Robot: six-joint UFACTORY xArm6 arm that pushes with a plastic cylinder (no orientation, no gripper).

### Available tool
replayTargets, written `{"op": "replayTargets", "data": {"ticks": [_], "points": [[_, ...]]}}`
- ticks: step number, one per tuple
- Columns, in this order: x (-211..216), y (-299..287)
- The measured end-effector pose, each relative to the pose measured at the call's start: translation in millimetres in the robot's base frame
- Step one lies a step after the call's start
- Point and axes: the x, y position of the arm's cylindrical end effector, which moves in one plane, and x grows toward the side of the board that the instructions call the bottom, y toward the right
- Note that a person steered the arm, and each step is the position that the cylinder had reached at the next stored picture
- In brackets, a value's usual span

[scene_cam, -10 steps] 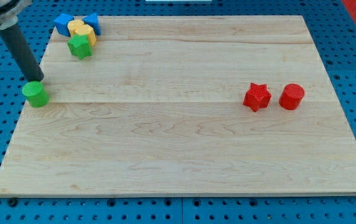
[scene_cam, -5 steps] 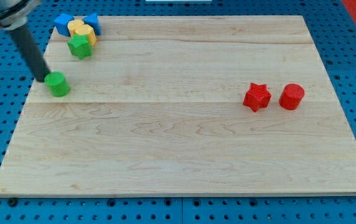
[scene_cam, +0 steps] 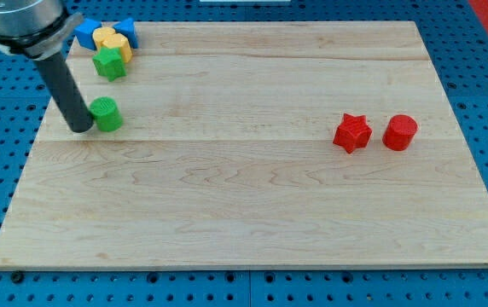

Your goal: Move the green circle towards the top left side

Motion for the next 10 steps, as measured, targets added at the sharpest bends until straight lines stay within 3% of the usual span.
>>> {"op": "replayTargets", "data": {"ticks": [2,3,4,5,10], "points": [[11.2,32.4],[-14.4,50.5],[-59.7,31.5],[-71.3,29.2],[-70.7,53.9]]}}
